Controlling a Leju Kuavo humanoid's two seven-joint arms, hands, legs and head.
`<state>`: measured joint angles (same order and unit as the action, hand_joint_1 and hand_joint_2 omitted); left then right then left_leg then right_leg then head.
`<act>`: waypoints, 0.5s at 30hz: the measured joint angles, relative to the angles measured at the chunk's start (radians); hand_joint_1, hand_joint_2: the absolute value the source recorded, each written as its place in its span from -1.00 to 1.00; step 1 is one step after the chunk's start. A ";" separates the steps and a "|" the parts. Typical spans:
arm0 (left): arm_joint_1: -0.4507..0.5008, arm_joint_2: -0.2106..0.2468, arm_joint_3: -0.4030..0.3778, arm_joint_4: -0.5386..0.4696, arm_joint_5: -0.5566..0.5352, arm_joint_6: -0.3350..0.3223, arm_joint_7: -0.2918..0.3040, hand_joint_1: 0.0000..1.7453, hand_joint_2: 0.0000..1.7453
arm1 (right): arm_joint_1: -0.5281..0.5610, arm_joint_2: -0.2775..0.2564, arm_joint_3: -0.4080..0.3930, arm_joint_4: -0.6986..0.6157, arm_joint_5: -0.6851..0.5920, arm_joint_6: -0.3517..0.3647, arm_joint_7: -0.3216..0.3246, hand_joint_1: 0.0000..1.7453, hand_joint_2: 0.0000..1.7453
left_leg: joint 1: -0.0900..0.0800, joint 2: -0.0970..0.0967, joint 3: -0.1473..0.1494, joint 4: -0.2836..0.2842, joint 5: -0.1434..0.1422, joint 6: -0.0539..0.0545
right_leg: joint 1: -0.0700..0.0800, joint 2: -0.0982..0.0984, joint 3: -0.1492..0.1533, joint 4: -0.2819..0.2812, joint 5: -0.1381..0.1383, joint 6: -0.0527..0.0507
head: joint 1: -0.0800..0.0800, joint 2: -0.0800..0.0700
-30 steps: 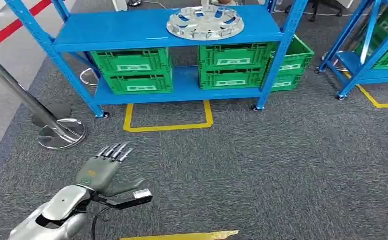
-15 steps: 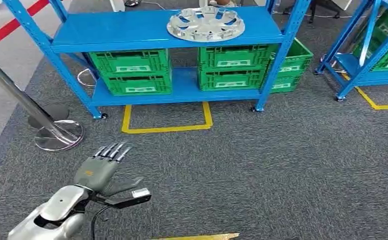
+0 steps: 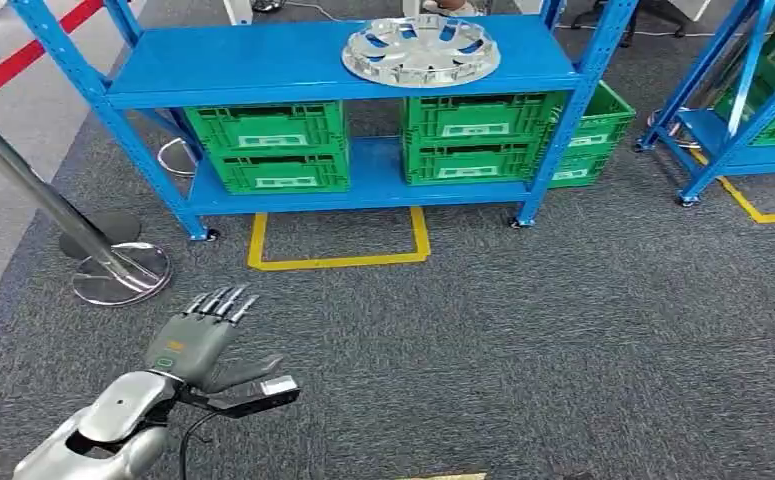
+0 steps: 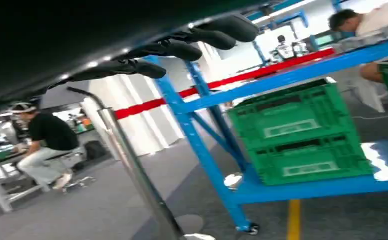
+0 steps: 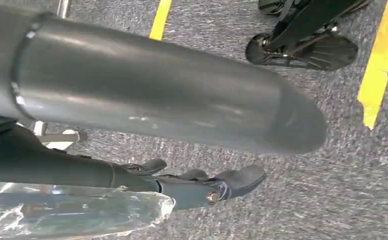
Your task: Take the parts from the cabinet and place them on the table.
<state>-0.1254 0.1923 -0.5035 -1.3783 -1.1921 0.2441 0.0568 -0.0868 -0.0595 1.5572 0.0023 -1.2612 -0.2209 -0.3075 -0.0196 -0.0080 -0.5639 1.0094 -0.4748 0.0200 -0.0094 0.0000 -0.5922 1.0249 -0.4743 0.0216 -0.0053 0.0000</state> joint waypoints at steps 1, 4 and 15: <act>0.000 0.000 0.000 0.000 0.000 0.000 0.000 -1.00 -1.00 | 0.001 0.000 0.000 0.000 0.000 0.000 0.000 -1.00 -1.00 | 0.000 0.000 0.002 -0.001 -0.002 -0.003 | -0.001 0.001 0.001 -0.001 -0.001 -0.004 | 0.000 0.000; -0.006 -0.002 0.002 0.000 0.000 0.001 0.000 -1.00 -1.00 | -0.001 0.001 0.000 0.000 0.000 -0.001 0.000 -1.00 -1.00 | 0.005 0.002 -0.031 0.084 -0.057 -0.027 | -0.014 -0.001 0.019 -0.010 -0.004 -0.019 | -0.013 0.000; -0.003 -0.002 0.004 0.001 0.007 -0.002 0.002 -1.00 -1.00 | 0.000 0.001 0.000 0.000 0.000 -0.003 0.001 -1.00 -1.00 | 0.028 0.005 -0.049 0.013 0.036 -0.034 | -0.020 -0.001 0.056 -0.012 -0.043 0.018 | -0.010 0.000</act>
<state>-0.1282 0.1904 -0.4993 -1.3775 -1.1849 0.2426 0.0584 -0.0870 -0.0584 1.5572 0.0027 -1.2612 -0.2239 -0.3063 0.0085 -0.0031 -0.6126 1.0228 -0.4389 -0.0141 -0.0293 -0.0008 -0.5358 1.0130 -0.5171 0.0394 -0.0149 0.0000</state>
